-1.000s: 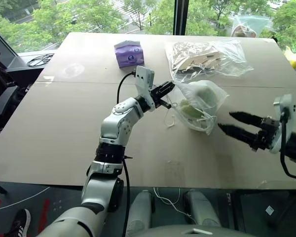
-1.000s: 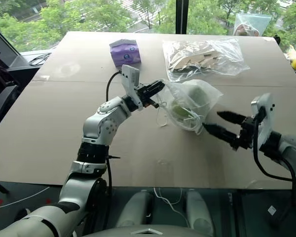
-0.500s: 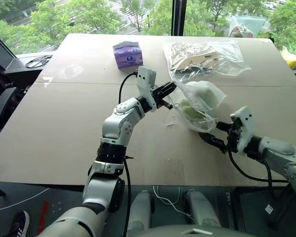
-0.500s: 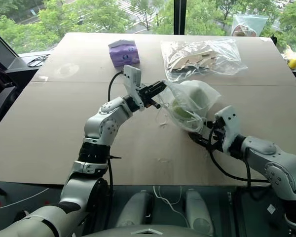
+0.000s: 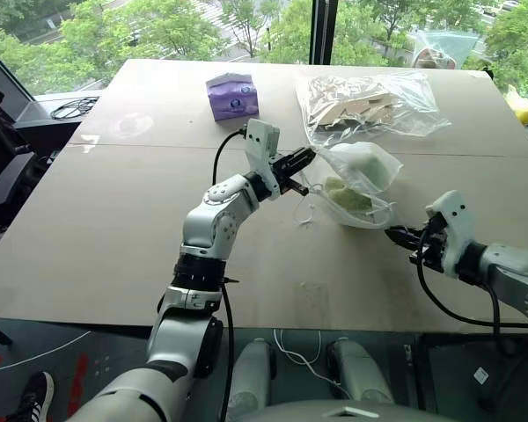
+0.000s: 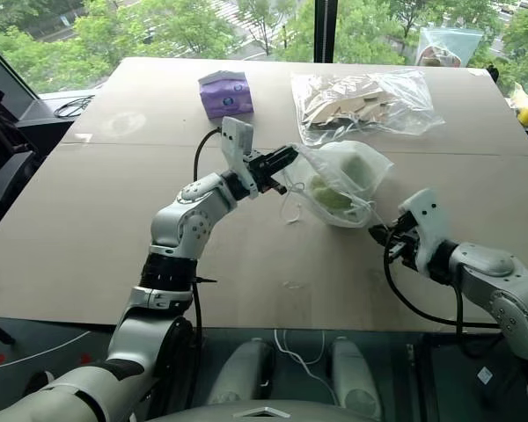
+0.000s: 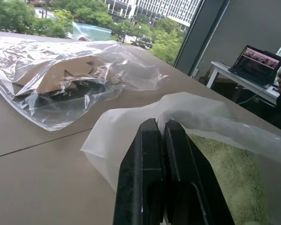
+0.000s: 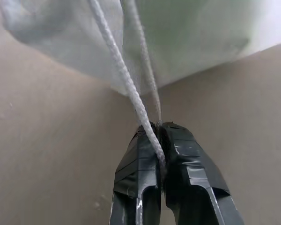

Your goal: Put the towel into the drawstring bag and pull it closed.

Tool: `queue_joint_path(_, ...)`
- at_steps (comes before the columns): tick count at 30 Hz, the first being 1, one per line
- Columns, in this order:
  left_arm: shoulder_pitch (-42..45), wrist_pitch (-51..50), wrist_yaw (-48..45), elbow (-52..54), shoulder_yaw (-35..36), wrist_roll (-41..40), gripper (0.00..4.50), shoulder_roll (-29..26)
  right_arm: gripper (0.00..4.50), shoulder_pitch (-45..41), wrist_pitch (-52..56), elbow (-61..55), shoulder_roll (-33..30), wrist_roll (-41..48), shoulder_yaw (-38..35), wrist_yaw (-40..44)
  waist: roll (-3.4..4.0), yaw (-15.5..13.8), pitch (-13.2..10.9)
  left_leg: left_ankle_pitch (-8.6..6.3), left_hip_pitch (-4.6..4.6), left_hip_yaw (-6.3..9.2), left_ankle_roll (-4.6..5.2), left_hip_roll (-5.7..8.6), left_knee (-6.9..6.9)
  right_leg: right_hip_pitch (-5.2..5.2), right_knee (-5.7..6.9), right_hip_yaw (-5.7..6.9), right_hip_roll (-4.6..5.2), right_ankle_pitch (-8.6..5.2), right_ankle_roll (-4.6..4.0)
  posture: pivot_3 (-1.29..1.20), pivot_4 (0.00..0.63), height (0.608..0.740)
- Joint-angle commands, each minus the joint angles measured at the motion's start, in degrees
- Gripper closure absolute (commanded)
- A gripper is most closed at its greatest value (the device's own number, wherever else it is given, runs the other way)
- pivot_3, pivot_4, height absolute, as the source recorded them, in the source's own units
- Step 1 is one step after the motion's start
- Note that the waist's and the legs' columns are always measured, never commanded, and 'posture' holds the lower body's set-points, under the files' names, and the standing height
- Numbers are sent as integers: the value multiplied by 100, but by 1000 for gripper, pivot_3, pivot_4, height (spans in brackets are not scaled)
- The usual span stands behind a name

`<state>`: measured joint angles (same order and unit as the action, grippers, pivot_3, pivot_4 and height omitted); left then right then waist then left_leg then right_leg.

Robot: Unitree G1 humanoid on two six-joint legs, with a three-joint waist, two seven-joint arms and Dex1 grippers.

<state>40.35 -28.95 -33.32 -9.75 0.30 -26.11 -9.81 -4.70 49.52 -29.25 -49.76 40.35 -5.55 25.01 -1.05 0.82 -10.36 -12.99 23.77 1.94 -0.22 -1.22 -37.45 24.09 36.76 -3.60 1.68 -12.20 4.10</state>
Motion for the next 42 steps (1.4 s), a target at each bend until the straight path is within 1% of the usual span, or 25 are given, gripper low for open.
queue_joint_path(1, -20, -388, -495, 532, 438, -944, 3944, 65, 4500, -132, -157, 17, -14, -249, -251, 66, 0, 21, 0, 0, -1, -1, 0, 0, 0, 0, 0, 0, 0, 0, 0, 0, 150, 740)
queue_joint_path(2, -59, -485, -570, 632, 367, -940, 3740, -19, 4500, -176, -148, 27, 40, -233, -293, 66, 0, 30, 0, 0, -1, 0, 0, -1, 0, 1, 0, 0, -1, -1, 1, 0, 150, 740)
queue_joint_path(4, -146, -403, -457, 739, 240, -659, 2882, -163, 4500, -239, -112, -3, 85, -264, -289, 60, 0, 28, 0, 0, -2, 2, 0, -2, 1, 1, 3, 1, -2, -1, 1, 0, 150, 740)
queue_joint_path(7, -291, -615, -550, 1049, 350, -856, 1603, -401, 4500, -253, -47, -96, 130, -316, -263, 38, 1, 23, 1, 0, -4, 2, 0, -2, 1, 0, 4, 0, -3, 0, 1, 0, 150, 740)
queue_joint_path(10, -445, -815, -979, 1354, 649, -1192, 1603, -972, 4500, -247, 43, -178, 214, -283, -319, -6, 0, 23, 0, 0, -3, 1, 0, -2, 1, 1, 5, -2, -2, 0, 0, 0, 150, 740)
queue_joint_path(13, -540, -854, -1265, 1300, 770, -1243, 1603, -1415, 4500, -265, 108, -209, 263, -300, -330, -18, 0, 20, 0, 0, -3, 1, 0, -3, 1, 2, 5, 0, -2, -1, -1, 0, 150, 740)
queue_joint_path(15, -706, -657, -1572, 1219, 519, -929, 1603, -1760, 4500, -315, 140, -189, 296, -321, -317, -21, 1, 16, 1, 0, -4, 1, 0, -3, 0, 1, 5, 0, -2, -6, -9, 0, 150, 740)
queue_joint_path(18, -1033, -296, -2230, 1223, -230, -283, 1603, -2343, 4500, -409, 192, -156, 347, -341, -308, -13, 2, 15, 1, 0, -4, -5, 0, -1, 0, 0, 3, -4, 0, -13, -21, 0, 150, 740)
queue_joint_path(20, -1131, -102, -2449, 1236, -583, -4, 1603, -2477, 4500, -441, 222, -157, 368, -349, -313, -10, 1, -5, 1, 0, -3, -4, 0, -1, 0, 1, 2, -4, 1, -13, -23, 0, 150, 740)
queue_joint_path(22, -1119, 215, -2415, 1092, -796, 318, 1603, -2421, 4500, -456, 256, -179, 388, -349, -324, -19, -1, -24, 0, 0, 0, -2, 0, -1, 0, 1, 1, -2, 2, -11, -26, 0, 150, 740)
queue_joint_path(26, -933, 966, -2004, 488, -1138, 1086, 1603, -2069, 4500, -470, 335, -237, 455, -345, -359, -64, -1, -13, 0, 0, -2, -3, 0, -2, -2, 1, 2, -2, 2, -12, -26, 0, 150, 740)
queue_joint_path(29, -874, 1162, -1602, 309, -1032, 1222, 1603, -1673, 4500, -425, 370, -282, 491, -351, -453, -108, -1, -11, 0, 0, -1, -3, 0, -2, -2, 1, 3, -3, 1, -10, -23, 0, 150, 740)
queue_joint_path(34, -966, 1411, -1269, 64, -919, 1316, 1603, -1281, 4500, -385, 376, -300, 569, -393, -501, -135, 0, 3, 0, 0, -2, -2, 0, -2, 3, 2, 4, -2, 1, 10, -18, 0, 150, 740)
queue_joint_path(37, -959, 1646, -1052, -314, -736, 1370, 2447, -1134, 4500, -384, 348, -300, 629, -429, -505, -158, -1, 6, 0, 0, -3, -2, 0, -2, 2, 1, 4, -2, 1, 9, -16, 0, 150, 740)
queue_joint_path(39, -929, 1762, -914, -443, -568, 1329, 3241, -1058, 4500, -377, 308, -289, 660, -478, -525, -183, -1, 6, 0, 0, -3, -3, 0, -2, -1, 1, 5, -3, 0, 7, -12, 0, 150, 740)
queue_joint_path(41, -883, 1890, -663, -525, -357, 1305, 4246, -967, 4500, -369, 220, -263, 697, -560, -594, -220, -1, 3, 0, 0, -3, -2, 0, -2, -2, 1, 5, -3, 0, 7, -11, 0, 150, 740)
queue_joint_path(42, -879, 2012, -482, -583, -245, 1340, 4452, -929, 4500, -376, 143, -235, 728, -622, -667, -260, -1, 0, 0, 0, -3, -3, 0, -2, -2, 1, 5, -3, 1, 8, -11, 0, 150, 740)
